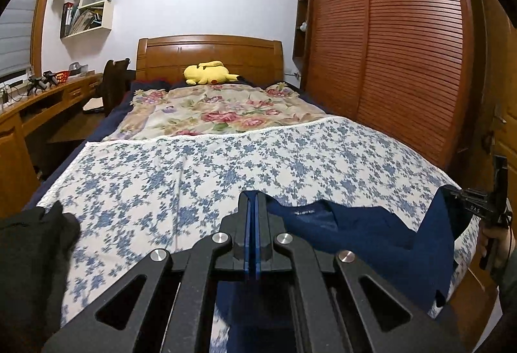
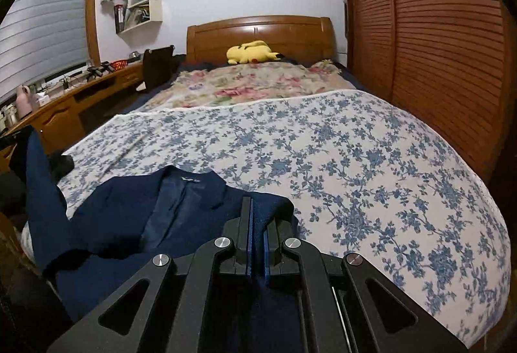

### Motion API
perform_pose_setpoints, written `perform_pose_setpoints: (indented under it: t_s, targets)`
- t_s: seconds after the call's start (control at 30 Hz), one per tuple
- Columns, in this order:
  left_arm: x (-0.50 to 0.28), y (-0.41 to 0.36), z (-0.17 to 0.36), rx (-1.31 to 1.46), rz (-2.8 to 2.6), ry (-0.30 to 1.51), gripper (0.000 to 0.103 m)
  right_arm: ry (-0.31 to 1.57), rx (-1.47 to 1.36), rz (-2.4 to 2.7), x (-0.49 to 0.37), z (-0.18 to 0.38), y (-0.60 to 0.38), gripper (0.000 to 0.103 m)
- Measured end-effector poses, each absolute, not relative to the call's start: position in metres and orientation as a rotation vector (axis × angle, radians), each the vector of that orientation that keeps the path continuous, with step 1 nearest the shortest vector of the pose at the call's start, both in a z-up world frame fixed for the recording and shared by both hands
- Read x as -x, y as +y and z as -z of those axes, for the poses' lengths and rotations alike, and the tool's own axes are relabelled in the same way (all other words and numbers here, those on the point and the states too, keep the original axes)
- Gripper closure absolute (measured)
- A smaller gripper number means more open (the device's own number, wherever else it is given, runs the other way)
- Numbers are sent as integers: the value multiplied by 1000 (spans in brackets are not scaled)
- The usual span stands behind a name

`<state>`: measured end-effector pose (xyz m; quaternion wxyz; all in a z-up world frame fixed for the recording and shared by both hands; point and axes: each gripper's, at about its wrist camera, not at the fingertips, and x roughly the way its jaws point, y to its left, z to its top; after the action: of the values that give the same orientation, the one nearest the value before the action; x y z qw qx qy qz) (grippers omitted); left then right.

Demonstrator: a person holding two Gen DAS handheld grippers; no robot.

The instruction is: Fold large clothes

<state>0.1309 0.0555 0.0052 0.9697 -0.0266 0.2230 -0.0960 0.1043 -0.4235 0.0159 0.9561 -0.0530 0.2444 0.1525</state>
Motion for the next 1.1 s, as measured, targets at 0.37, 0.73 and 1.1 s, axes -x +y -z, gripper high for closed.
perform_pose_setpoints:
  t_s: [0.37, 0.73, 1.1]
  targets:
    - [-165, 70, 20, 85, 192, 478, 101, 523, 251, -270, -185, -8, -337, 99]
    - [-177, 58, 37, 35, 229, 556, 94, 704, 316, -238, -218, 22, -309, 92]
    - [-161, 53, 29, 38, 264, 526, 69, 653, 302, -295, -194, 9, -296, 48]
